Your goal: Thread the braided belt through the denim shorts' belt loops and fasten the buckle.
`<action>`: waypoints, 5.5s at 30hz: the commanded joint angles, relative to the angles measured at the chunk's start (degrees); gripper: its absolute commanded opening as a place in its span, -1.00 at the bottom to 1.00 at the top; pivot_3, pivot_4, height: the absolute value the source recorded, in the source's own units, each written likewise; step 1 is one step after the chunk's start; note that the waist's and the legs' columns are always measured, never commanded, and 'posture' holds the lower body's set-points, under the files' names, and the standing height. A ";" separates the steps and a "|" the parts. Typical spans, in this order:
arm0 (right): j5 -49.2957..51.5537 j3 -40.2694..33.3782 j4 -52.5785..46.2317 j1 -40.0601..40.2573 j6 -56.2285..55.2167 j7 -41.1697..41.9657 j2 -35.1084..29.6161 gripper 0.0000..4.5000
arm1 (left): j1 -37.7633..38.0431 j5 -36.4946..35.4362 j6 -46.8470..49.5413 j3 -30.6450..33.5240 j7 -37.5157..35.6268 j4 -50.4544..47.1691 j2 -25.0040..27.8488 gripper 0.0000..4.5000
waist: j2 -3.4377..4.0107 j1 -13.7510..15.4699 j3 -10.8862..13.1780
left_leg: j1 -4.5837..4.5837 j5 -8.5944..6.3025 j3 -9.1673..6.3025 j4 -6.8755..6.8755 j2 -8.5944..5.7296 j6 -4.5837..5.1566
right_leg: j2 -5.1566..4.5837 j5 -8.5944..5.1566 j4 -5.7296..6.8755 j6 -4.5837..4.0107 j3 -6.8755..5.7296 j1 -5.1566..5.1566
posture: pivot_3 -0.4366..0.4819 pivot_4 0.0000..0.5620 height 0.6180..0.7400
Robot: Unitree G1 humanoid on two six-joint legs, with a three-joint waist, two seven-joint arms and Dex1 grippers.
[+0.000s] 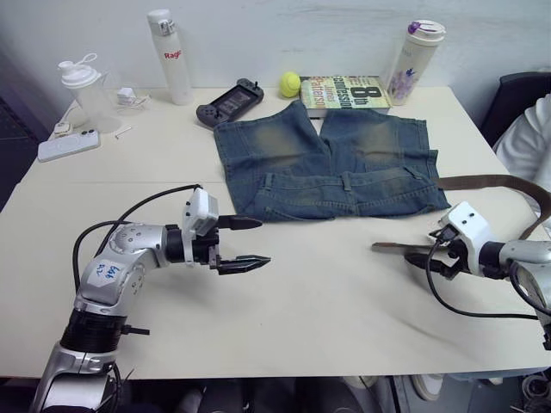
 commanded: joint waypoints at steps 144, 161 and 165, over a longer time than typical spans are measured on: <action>77.71 -18.88 -36.57 18.48 -2.53 -55.66 47.99 -1.00 | -8.65 -22.15 31.31 5.28 16.74 7.05 -18.71 0.62 | -0.10 0.04 0.13 | -0.28 -0.26 -0.80 0.21 -0.20 0.00 | 0.02 -0.21 -0.19 0.32 -0.03 0.34 | -0.05 -0.47 1.00; 85.32 -30.41 -38.69 22.62 -7.01 -52.89 43.79 -1.00 | -40.59 44.80 -42.18 -30.30 34.76 66.44 -28.49 0.62 | -0.09 1.48 0.18 | -0.37 -0.35 -0.59 0.06 -0.35 0.22 | -0.05 -0.19 -0.56 0.34 0.15 0.30 | -0.05 -0.47 1.00; 84.96 -29.30 -39.56 22.25 -7.56 -53.33 44.64 -1.00 | -42.71 45.66 -44.23 -28.96 37.11 71.75 -29.88 0.12 | -0.09 0.96 0.17 | -0.37 -0.34 -0.37 -0.12 -0.28 0.20 | -0.02 -0.20 -0.28 0.34 0.35 0.12 | -0.05 -0.47 1.00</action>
